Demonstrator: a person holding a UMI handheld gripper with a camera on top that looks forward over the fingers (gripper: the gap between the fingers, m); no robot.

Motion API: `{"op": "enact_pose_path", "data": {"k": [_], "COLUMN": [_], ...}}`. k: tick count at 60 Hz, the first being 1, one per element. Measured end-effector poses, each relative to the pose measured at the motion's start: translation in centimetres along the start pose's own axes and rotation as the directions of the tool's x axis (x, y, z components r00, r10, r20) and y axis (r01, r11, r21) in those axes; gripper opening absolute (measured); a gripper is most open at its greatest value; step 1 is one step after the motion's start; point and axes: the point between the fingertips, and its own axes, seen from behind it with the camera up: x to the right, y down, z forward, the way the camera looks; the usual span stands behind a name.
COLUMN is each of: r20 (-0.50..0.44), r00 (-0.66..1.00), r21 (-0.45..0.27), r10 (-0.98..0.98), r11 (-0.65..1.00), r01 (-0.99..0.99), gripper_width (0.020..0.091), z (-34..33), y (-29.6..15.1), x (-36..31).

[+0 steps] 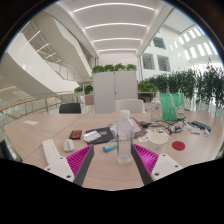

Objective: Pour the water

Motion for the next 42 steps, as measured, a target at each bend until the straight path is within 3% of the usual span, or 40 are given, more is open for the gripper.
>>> {"op": "enact_pose_path", "data": {"k": [19, 25, 28, 31, 42], "r20": [0.012, 0.027, 0.039, 0.049, 0.02], "r00": [1.0, 0.999, 0.999, 0.998, 0.998], "r21": [-0.038, -0.021, -0.016, -0.045, 0.01], "r10": [-0.02, -0.022, -0.024, -0.025, -0.067], "r11": [0.999, 1.0, 1.0, 0.999, 0.998], "r01": [0.021, 0.023, 0.025, 0.028, 0.067], "gripper_width": [0.0823, 0.0833, 0.0738, 0.0462, 0.0458], "z": [12.9, 15.7, 16.7, 17.9, 18.4], "y": [3.6, 3.3, 3.0, 3.4, 3.0], "x": [4.4, 4.6, 4.5, 4.3, 4.5]}}
